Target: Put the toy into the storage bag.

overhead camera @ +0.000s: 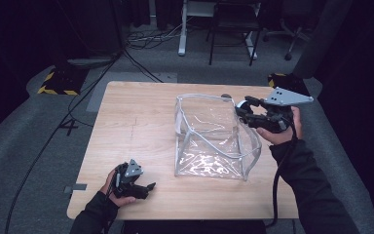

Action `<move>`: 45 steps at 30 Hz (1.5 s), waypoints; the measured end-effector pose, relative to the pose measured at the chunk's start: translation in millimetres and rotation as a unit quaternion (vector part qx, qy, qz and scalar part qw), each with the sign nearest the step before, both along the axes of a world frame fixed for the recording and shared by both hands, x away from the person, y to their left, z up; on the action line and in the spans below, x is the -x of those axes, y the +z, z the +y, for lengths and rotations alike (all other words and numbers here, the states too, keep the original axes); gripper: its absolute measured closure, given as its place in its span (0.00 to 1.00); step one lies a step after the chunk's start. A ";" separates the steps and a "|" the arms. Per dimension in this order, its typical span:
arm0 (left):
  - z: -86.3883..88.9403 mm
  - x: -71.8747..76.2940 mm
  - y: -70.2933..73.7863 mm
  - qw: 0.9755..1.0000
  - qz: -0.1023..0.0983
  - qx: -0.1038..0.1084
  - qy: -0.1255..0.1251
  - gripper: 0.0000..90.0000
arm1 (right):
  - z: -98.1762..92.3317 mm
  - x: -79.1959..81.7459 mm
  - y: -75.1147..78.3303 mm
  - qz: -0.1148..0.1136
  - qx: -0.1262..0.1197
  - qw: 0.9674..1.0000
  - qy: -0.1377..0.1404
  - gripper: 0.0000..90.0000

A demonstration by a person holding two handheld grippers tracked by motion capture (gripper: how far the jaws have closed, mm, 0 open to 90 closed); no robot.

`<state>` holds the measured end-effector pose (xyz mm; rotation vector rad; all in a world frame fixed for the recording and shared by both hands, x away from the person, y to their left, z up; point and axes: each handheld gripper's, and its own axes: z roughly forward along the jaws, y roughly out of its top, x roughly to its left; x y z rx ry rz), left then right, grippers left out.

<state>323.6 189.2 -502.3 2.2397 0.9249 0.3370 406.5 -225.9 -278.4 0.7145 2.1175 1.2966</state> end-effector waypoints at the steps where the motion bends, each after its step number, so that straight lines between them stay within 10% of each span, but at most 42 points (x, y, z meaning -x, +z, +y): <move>1: 0.0 0.0 0.0 1.000 0.000 0.000 0.000 0.17 | 1.5 -1.1 -0.1 0.000 0.000 1.000 0.002 0.54; 45: 0.0 0.0 0.0 1.000 0.000 0.000 0.000 0.17 | 55.0 -31.3 -19.0 0.054 0.080 0.995 0.037 0.54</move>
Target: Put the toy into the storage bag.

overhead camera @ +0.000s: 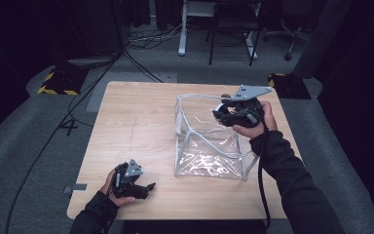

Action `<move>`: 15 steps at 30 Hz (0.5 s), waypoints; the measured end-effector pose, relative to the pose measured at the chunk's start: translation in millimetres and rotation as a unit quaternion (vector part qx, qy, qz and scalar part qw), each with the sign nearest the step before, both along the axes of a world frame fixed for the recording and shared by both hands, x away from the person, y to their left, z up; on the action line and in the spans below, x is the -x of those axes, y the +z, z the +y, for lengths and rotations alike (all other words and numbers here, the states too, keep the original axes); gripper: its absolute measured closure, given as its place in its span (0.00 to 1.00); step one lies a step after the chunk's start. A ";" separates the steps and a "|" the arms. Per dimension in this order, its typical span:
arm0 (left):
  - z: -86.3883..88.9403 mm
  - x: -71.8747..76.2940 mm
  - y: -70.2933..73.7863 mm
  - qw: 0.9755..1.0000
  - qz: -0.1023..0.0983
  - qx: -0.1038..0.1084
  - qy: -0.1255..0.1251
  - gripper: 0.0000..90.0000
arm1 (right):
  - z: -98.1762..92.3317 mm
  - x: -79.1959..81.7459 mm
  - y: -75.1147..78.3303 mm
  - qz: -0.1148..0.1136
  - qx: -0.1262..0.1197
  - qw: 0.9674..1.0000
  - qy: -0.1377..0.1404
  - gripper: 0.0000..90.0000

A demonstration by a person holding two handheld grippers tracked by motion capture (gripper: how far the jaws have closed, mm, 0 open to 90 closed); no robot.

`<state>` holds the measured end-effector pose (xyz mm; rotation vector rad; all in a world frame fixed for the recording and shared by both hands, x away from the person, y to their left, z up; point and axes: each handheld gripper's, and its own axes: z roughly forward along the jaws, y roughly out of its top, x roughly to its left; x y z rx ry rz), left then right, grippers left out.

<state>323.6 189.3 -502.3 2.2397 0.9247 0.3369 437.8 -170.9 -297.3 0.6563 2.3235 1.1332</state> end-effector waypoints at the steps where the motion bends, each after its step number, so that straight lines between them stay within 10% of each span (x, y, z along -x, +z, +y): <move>1: 0.0 0.0 0.0 1.000 0.000 0.000 0.000 0.17 | 0.0 0.0 0.0 0.000 0.000 1.000 0.000 0.54; 15: 0.0 0.1 0.0 1.000 0.000 0.000 0.000 0.17 | 7.2 -3.1 -7.6 0.040 0.055 0.998 0.005 0.54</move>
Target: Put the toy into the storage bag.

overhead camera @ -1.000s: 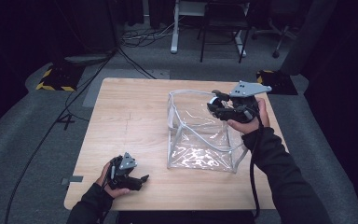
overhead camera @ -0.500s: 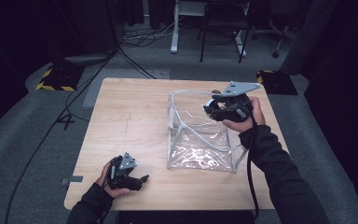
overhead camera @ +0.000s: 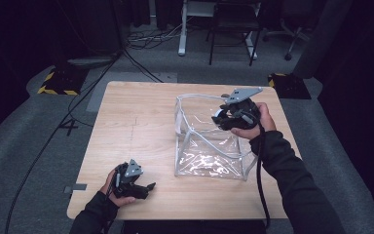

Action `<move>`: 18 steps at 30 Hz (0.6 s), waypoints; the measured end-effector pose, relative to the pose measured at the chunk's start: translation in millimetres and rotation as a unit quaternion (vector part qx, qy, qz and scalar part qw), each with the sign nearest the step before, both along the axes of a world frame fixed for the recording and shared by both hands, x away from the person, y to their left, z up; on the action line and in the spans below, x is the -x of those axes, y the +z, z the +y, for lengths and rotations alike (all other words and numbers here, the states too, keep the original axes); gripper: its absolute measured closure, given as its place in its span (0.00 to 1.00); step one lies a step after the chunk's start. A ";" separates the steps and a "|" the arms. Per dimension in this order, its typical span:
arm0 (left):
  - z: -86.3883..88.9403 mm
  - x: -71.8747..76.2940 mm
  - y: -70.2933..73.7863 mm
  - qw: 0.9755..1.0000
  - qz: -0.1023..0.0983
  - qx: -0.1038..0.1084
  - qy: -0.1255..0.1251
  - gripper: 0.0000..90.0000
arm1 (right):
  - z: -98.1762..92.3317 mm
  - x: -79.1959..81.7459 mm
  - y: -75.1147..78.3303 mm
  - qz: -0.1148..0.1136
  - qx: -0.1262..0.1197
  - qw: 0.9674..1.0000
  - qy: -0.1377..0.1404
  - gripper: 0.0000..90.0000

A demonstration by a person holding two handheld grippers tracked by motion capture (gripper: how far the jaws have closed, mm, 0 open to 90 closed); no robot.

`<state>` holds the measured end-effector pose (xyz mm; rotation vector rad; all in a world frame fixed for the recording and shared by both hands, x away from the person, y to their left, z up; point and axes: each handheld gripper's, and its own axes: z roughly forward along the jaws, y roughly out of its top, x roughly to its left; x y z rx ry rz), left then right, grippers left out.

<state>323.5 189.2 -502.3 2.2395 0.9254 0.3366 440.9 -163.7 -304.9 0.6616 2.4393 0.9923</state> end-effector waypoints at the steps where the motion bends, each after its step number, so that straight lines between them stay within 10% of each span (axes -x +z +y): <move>1: 0.0 -0.1 0.0 1.000 0.000 0.000 0.000 0.17 | 0.6 0.5 -0.5 0.001 0.009 1.000 0.001 0.54; 18: 0.0 0.0 0.0 1.000 0.000 0.000 0.000 0.17 | 0.8 3.6 -3.1 0.029 0.060 0.998 0.016 0.54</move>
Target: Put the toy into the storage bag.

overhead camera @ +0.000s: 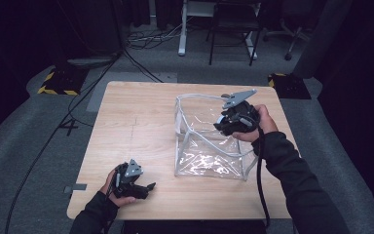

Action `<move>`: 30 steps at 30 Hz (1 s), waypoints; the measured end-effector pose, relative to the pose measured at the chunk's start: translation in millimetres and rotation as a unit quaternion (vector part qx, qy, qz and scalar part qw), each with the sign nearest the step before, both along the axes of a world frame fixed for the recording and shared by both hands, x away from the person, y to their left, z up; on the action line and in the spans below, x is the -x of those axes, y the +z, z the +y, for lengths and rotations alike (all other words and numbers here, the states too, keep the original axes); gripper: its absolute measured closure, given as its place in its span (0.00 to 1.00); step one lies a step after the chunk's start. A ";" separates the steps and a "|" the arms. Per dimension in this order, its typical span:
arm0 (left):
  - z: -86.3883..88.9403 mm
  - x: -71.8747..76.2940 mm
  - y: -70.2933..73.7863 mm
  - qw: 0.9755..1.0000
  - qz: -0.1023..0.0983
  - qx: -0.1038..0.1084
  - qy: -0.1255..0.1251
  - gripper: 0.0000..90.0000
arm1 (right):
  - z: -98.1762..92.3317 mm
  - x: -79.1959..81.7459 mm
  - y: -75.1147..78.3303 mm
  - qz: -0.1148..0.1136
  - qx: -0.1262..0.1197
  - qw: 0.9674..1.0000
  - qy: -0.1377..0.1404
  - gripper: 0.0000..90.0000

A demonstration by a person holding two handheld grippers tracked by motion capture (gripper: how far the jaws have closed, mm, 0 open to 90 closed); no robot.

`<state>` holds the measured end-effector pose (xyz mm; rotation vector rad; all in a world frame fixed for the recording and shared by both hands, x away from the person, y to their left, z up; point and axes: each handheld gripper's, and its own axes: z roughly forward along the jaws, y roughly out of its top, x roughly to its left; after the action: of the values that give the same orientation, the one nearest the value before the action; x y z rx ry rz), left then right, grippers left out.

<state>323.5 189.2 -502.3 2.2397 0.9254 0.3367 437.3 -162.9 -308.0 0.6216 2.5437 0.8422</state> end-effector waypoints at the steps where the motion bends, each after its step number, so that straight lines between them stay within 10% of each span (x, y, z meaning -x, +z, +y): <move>1: 0.0 0.0 0.0 1.000 0.000 0.000 0.000 0.17 | -0.4 0.7 0.3 0.002 0.003 1.000 -0.001 0.54; 30: -0.2 0.1 -0.1 1.000 0.000 0.002 0.001 0.17 | -22.2 10.1 -6.0 0.060 0.050 0.997 0.010 0.54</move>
<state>323.5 189.1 -502.4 2.2355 0.9283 0.3356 427.2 -185.1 -314.0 0.6332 2.6865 0.6975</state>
